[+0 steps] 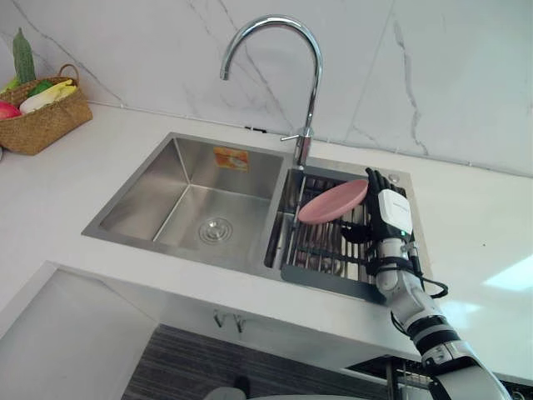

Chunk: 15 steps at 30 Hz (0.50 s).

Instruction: Walk over to the sink, pick up the cup, carry it to the dishwasher, place the cup inside the dishwasher, then close the dishwasher door

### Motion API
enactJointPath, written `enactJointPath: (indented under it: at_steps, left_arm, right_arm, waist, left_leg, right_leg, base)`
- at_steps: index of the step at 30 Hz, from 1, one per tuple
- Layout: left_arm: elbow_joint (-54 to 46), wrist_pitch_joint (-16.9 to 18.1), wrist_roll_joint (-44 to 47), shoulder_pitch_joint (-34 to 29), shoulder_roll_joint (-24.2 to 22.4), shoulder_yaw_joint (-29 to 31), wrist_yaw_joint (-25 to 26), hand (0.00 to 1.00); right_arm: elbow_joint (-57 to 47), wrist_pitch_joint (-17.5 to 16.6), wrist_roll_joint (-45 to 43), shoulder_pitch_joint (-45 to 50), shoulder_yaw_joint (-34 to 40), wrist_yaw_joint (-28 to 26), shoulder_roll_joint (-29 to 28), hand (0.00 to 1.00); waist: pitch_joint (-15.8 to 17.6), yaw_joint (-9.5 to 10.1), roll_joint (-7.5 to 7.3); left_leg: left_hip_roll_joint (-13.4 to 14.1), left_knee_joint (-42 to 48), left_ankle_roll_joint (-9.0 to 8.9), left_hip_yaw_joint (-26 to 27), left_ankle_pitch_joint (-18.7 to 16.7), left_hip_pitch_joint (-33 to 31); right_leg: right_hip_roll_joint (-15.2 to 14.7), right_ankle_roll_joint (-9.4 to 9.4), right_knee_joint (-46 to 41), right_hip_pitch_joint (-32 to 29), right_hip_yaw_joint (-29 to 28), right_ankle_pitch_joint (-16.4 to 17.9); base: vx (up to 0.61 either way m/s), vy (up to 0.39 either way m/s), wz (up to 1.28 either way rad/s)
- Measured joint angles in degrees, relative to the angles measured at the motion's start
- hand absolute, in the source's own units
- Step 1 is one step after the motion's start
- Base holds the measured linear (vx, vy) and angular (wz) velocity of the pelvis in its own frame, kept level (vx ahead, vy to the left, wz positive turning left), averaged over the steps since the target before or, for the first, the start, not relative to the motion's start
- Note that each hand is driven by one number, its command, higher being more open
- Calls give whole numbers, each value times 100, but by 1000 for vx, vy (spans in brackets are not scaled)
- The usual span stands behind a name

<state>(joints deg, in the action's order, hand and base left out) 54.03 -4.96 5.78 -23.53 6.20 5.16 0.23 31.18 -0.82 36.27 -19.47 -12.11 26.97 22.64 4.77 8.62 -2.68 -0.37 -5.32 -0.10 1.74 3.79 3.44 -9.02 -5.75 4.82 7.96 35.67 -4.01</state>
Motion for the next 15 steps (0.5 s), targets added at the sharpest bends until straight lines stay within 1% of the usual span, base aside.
enactJointPath:
  at_steps: [3, 6, 9, 15]
  left_arm:
    - [-10, 0, 2, 2, 15, 0, -28, 100]
    - [-12, 0, 3, 6, 23, 0, -34, 100]
    - [-14, 2, 3, 12, 26, -1, -35, 100]
    - [-32, 2, 3, 38, 52, -2, -37, 100]
  right_arm:
    - [1, -13, 182, -141, -29, -39, 44, 100]
    - [-3, -81, 288, -298, -207, -92, 221, 100]
    - [-6, -142, 336, -381, -229, -88, 230, 100]
    - [24, -150, 329, -391, -369, -132, 222, 100]
  waist:
    - [23, 0, -35]
    - [33, 7, -57]
    - [40, 11, -67]
    - [93, 36, -120]
  left_leg:
    - [-5, 0, -1, -36, 0, -21]
    - [-12, 0, 0, -46, 0, -30]
    - [-12, 0, -1, -53, -1, -34]
    - [-16, 3, 2, -47, 1, -35]
  right_leg:
    - [-2, -1, 1, -1, 39, 1]
    - [-8, -2, 1, -3, 51, 1]
    - [-8, -4, 1, -4, 59, 3]
    - [-13, -5, 0, -7, 54, 3]
  base:
    - [12, 9, 6]
    - [7, 4, 1]
    - [22, 3, 1]
    - [33, 5, 0]
